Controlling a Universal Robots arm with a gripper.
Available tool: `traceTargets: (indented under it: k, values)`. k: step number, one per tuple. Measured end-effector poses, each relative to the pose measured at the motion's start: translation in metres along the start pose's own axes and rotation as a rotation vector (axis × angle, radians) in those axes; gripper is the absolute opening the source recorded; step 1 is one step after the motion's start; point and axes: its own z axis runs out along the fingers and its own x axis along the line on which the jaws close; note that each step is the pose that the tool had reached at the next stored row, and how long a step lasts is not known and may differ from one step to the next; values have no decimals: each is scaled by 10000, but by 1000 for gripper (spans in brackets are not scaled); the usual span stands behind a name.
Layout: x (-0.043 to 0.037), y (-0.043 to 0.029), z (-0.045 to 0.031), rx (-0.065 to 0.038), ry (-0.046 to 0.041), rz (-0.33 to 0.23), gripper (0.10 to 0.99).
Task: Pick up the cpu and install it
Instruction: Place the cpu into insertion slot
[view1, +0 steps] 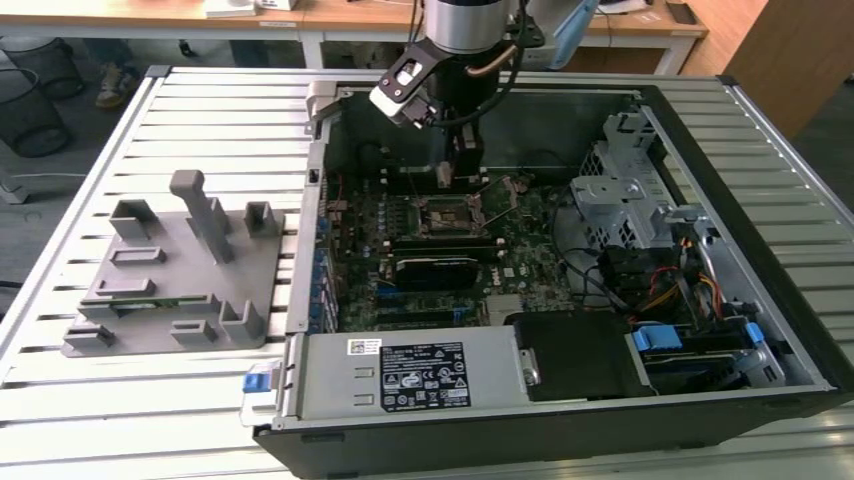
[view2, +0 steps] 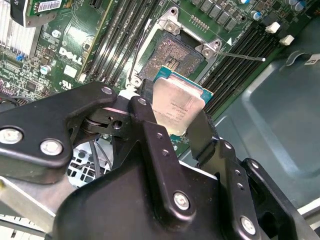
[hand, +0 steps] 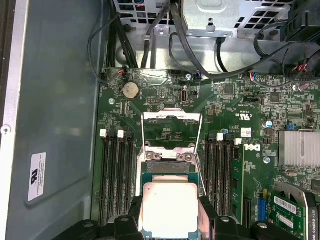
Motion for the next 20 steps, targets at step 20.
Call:
traceTargets:
  k: [20]
  values:
    - [-4, -10, 145, -1, -6, 89, 525]
